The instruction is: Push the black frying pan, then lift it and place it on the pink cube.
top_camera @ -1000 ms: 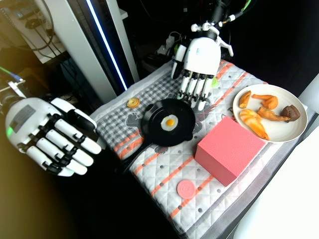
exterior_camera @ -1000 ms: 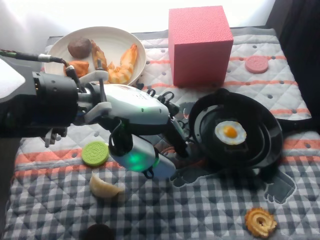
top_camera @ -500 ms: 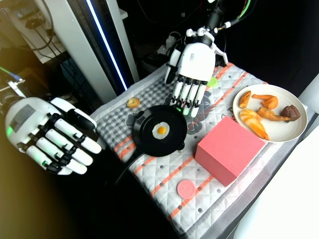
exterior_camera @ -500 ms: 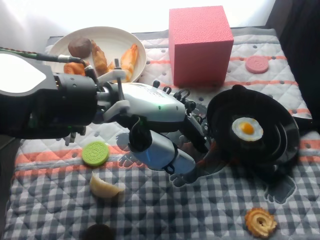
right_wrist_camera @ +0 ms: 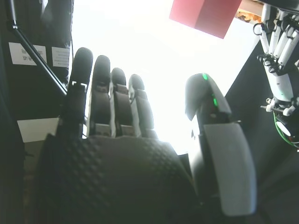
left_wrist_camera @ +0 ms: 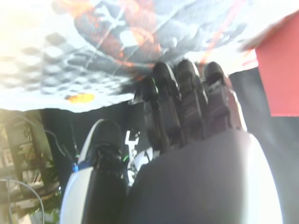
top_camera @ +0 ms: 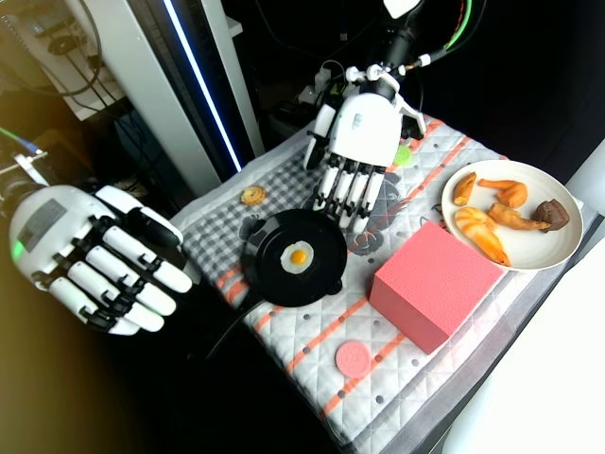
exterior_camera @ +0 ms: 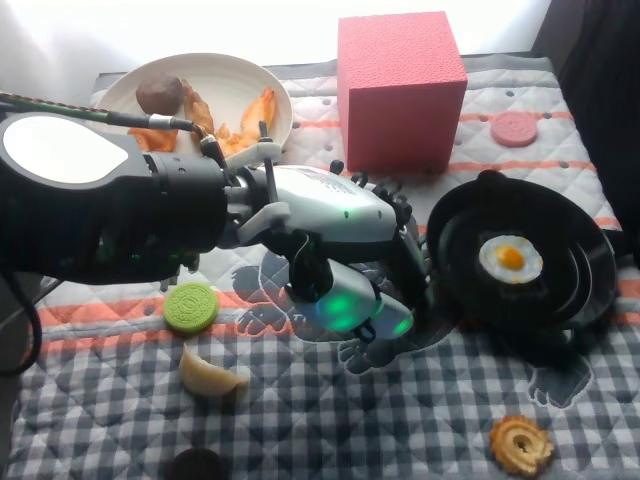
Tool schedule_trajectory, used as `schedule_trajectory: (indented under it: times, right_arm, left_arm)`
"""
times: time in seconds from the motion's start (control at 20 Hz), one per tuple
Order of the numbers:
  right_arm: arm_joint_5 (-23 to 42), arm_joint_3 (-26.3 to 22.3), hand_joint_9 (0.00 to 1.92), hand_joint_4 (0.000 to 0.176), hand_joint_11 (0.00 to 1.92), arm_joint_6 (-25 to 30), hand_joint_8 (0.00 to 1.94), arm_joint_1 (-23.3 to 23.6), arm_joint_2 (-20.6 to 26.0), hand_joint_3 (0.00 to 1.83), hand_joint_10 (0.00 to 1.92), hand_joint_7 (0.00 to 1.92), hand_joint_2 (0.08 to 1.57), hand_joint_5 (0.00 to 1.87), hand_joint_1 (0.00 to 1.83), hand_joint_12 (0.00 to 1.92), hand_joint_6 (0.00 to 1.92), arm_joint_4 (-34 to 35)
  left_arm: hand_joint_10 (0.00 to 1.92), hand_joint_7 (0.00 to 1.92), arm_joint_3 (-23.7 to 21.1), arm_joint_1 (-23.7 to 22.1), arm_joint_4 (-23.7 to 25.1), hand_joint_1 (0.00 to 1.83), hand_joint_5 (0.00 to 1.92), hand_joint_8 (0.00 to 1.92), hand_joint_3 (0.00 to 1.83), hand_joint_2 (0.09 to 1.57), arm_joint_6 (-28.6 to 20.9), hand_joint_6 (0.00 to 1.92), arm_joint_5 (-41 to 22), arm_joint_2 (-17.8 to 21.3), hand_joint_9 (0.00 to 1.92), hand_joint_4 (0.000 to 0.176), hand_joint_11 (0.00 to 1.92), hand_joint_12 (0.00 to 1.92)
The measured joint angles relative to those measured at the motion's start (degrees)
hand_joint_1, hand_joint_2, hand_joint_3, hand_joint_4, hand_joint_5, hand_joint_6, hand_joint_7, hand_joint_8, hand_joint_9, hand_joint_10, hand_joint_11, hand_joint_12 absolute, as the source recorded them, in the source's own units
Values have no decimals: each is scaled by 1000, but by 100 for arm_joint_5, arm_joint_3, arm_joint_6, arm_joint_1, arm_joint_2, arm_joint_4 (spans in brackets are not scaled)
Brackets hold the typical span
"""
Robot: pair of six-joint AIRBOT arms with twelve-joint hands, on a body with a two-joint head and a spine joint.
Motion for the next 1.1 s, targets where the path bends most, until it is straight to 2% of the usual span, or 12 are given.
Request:
schedule_trajectory:
  times: [0.05,0.1,0.15,0.2,0.3,0.45,0.55,0.6,0.8,0.95,1.0,1.1]
  right_arm:
    - [0,2,139,0,0,-2,3,2,0,1,463,165,1324,172,537,1440,3,9]
    - [0,7,138,0,0,-2,4,2,0,1,445,155,1325,172,529,1482,2,9]
    - [-7,7,142,0,0,0,6,0,2,0,433,160,1322,170,543,1493,1,4]
    - [-57,9,162,0,0,0,10,0,9,0,408,183,1301,160,613,1396,2,7]
    - [-245,7,110,0,0,-2,1,-72,109,0,356,134,1244,121,751,1307,0,-39]
    - [-636,7,1,0,0,-153,0,-122,291,0,176,46,1156,112,777,1059,0,-35]
    - [-894,63,35,0,0,-236,6,-122,310,0,154,74,1134,109,767,962,0,-22]
    - [-1073,87,42,0,0,-293,2,-120,308,0,153,66,1132,74,776,959,0,-9]
    - [-1853,240,0,0,0,-616,0,92,282,0,0,0,1131,1,694,45,0,94]
    - [-2363,505,0,0,0,-863,0,483,129,0,0,0,1122,0,686,0,0,138]
    - [-2614,651,0,0,0,-868,0,651,4,0,0,0,1128,0,716,0,0,149]
    - [-3040,835,0,0,9,-935,0,894,-173,7,0,0,1147,0,726,4,0,155]
  left_arm:
    - [8,622,-2,22,-22,292,616,0,0,1350,-2,0,0,11,434,11,0,509]
    - [2,581,-28,44,-42,268,569,0,0,1340,-9,0,-9,57,412,6,0,565]
    - [1,511,-79,48,-61,213,511,0,0,1328,-11,2,-44,157,337,25,0,384]
    - [12,549,-157,48,-140,273,549,12,0,1315,-15,19,-66,313,358,0,0,430]
    - [4,494,-267,-9,-179,364,551,2,0,1290,-31,10,-87,562,348,0,0,202]
    - [16,588,-490,-162,-216,285,625,5,3,1334,-31,11,-188,839,452,0,0,607]
    - [3,513,-531,-216,-337,303,563,0,0,1324,-35,1,-291,935,394,0,0,436]
    - [12,553,-531,-227,-444,319,591,8,0,1327,-24,8,-328,984,434,0,0,482]
    - [12,589,-546,-234,-1196,326,645,2,0,1301,520,10,-212,1163,511,5,0,695]
    - [3,578,-662,-234,-1867,321,641,0,0,1299,1014,4,-219,1364,501,18,0,761]
    - [0,553,-693,-234,-2122,301,619,0,0,1303,1180,1,-210,1451,478,32,0,716]
    - [2,535,-699,-232,-2269,312,603,2,0,1300,1318,1,-181,1547,467,25,0,664]
